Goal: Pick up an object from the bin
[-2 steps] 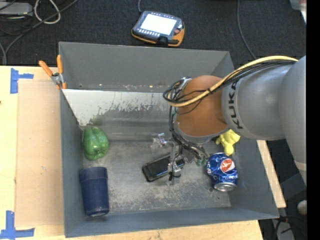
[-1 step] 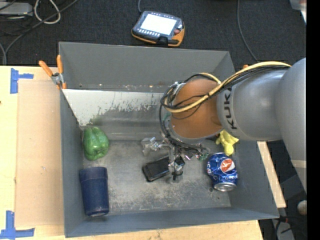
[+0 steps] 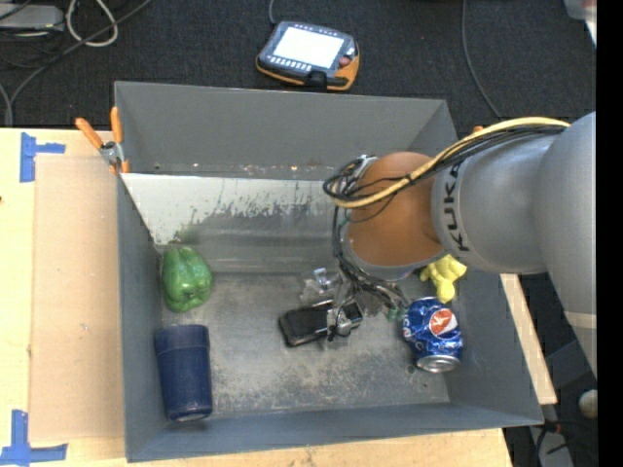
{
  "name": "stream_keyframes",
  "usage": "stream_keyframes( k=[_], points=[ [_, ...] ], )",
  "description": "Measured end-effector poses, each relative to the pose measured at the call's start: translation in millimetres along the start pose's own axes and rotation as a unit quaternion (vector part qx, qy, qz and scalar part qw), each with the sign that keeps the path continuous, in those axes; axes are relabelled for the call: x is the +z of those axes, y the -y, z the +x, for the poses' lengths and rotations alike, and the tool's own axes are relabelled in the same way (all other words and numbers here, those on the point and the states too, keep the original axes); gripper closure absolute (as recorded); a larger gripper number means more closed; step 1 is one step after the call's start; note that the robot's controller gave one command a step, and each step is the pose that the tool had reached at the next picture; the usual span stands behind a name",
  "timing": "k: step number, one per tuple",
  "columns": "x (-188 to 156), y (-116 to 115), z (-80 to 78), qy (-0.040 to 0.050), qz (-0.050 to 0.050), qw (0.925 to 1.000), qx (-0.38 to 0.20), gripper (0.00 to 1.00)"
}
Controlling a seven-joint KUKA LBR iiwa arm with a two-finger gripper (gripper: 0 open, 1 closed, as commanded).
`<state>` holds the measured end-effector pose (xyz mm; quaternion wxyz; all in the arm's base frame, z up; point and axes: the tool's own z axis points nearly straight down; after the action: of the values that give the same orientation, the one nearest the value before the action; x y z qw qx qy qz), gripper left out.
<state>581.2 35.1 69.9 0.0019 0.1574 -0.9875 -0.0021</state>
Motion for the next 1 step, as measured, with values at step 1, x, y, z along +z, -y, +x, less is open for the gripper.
stream_keyframes(
  k=[1],
  points=[
    [0.0, 0.0, 0.0, 0.0, 0.0, 1.0, 0.0, 1.0]
  ],
)
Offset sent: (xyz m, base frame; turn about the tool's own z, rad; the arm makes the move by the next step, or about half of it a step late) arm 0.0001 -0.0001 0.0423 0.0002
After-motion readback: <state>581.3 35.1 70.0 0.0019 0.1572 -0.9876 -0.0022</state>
